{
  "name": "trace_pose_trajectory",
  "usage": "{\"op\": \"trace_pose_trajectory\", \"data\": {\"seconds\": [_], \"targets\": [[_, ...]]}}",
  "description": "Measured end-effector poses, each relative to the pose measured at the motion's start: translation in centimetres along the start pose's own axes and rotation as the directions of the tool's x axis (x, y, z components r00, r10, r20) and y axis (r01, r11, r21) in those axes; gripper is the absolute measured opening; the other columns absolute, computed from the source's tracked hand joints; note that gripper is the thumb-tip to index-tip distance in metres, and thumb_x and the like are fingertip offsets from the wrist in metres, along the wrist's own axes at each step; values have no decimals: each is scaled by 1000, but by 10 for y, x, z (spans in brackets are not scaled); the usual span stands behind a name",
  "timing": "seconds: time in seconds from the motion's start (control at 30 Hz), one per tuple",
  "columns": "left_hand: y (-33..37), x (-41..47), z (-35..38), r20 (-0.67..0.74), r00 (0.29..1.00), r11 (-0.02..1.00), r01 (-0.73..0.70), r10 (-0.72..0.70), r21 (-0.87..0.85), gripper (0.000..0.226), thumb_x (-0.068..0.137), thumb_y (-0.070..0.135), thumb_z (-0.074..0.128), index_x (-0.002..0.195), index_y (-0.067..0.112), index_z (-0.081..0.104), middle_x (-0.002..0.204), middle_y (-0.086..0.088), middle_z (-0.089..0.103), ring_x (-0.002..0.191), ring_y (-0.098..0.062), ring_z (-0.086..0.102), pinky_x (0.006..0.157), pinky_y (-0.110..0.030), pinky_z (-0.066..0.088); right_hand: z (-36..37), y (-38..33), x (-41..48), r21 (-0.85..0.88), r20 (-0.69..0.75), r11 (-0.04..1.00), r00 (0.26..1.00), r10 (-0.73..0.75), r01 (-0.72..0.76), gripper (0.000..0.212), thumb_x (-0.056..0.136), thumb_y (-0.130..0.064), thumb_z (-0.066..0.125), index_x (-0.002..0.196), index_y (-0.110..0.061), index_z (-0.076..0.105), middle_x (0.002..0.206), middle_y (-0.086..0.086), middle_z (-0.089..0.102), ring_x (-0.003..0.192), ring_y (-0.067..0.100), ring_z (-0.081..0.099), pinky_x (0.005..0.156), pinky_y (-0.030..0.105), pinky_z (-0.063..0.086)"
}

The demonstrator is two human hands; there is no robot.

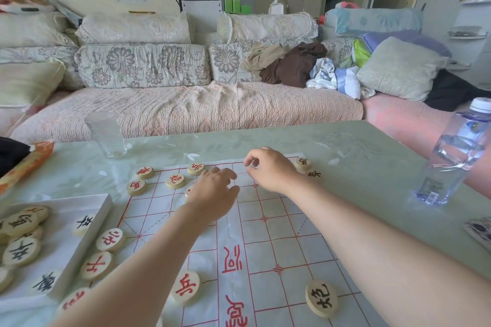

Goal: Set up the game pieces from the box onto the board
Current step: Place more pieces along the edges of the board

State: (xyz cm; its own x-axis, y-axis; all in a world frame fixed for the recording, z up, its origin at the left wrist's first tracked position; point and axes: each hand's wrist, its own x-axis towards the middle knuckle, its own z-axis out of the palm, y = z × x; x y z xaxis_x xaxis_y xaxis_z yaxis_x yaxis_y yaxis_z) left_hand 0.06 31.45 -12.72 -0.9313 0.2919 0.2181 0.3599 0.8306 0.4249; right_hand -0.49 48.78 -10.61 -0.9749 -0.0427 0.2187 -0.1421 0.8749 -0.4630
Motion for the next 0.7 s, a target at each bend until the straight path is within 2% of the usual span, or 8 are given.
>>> {"op": "trace_pose_trajectory", "data": {"seconds": [0.1,0.2,0.33,0.47,0.6,0.7], "targets": [[-18,-18,-23,-59,997,999,46,-46,2,23,87,31,56,110,28,63,101,7,63,105,-20,53,86,-33,45,6,-33,-7,84,28,996,999,-46,43,10,89,-25,64,97,-24,70,99,-4,64,84,13,58,70,25,38],[-43,-40,-50,-108,988,993,114,-111,22,21,87,29,53,105,30,64,99,7,65,101,-21,58,81,-33,47,19,-70,-15,187,76,982,996,-35,21,9,87,-22,65,93,-26,70,89,-10,67,74,8,56,71,26,45],[-85,-73,-90,-165,966,977,208,-198,41,22,88,27,52,106,30,63,98,6,62,102,-21,58,84,-34,48,43,-125,-29,248,165,967,981,-100,57,10,87,-24,63,93,-31,68,92,-11,69,82,9,62,81,29,51],[-136,-113,-124,-202,942,947,295,-267,125,22,90,28,48,106,30,63,103,3,62,100,-21,56,82,-35,49,69,-184,-46,250,230,958,953,-198,139,17,90,-25,61,104,-27,70,101,-11,69,76,1,56,74,23,46],[-177,-144,-142,-269,913,930,348,-307,118,23,91,24,48,107,28,64,110,0,62,105,-23,55,82,-35,49,97,-233,-49,283,265,942,929,-259,182,20,91,-19,60,107,-26,69,104,-9,68,92,10,62,82,26,51],[-200,-158,-151,-252,906,922,373,-339,99,24,88,21,49,106,27,63,111,-1,62,106,-25,54,84,-36,47,120,-260,-45,205,313,951,905,-287,231,21,92,-25,62,113,-27,67,111,-8,67,99,12,62,89,31,52]]}}
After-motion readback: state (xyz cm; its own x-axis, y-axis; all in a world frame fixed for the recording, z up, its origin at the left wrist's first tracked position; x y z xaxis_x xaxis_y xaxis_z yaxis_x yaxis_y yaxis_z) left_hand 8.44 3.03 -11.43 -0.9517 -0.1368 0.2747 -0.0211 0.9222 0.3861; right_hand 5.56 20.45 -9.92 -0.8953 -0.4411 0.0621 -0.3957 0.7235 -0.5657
